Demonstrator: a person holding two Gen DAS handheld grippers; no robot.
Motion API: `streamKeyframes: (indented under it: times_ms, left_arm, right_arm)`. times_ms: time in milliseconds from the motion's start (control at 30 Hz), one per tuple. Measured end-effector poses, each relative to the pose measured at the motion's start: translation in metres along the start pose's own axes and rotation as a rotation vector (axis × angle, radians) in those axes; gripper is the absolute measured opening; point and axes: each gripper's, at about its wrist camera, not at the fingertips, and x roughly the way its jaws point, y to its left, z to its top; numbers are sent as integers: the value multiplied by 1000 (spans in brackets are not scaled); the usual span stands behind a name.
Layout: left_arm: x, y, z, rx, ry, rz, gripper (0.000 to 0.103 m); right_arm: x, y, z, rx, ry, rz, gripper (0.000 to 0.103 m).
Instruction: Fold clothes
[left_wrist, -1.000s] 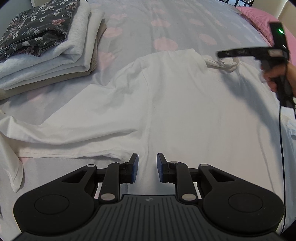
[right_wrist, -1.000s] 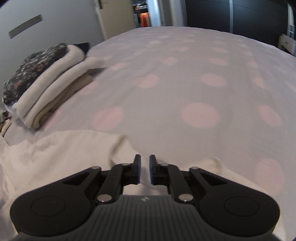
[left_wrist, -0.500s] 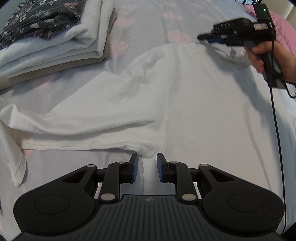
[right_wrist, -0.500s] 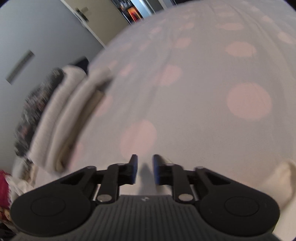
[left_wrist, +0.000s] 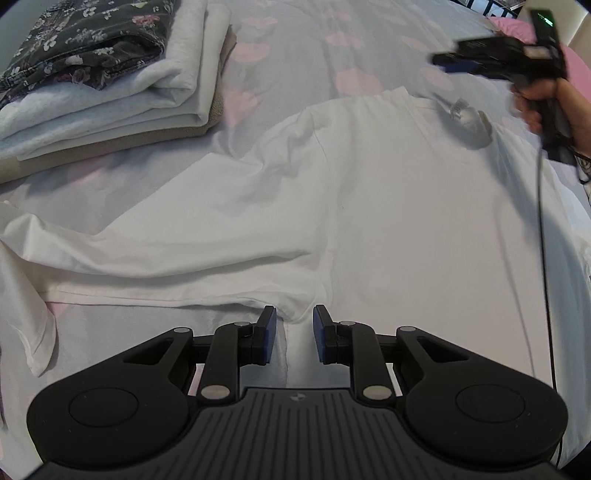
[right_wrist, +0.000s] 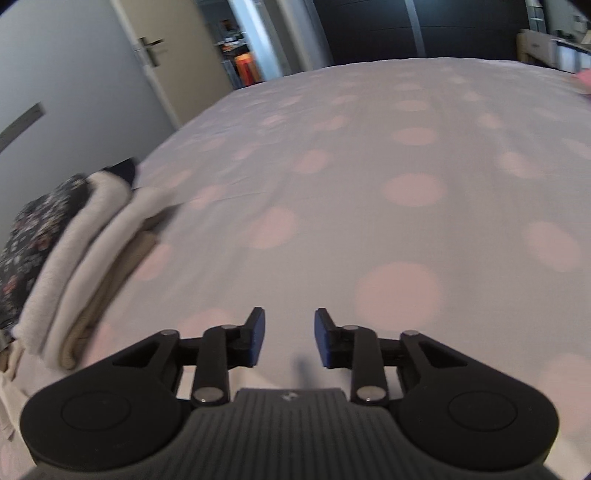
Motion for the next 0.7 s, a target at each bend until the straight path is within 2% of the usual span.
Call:
streamKeyframes:
  times_ms: [133, 200, 367, 433, 700]
  left_arm:
    - [-5, -2, 3, -5, -19, 0, 19]
    - [-7, -2, 4, -7, -29, 0, 19]
    - [-22, -13, 10, -4, -87, -7, 19]
    - [-27, -18, 10, 0, -105, -10, 19]
    - [-42, -38, 11, 12, -147, -31, 19]
  right_arm:
    - [-22, -26, 3, 2, 0, -73, 43]
    - [-51, -50, -5, 21, 3, -120, 47]
    - [-141, -101, -35, 73, -41, -254, 52]
    - [-182, -120, -53, 110, -60, -304, 56]
    - [-333, -186, -126, 217, -98, -518, 56]
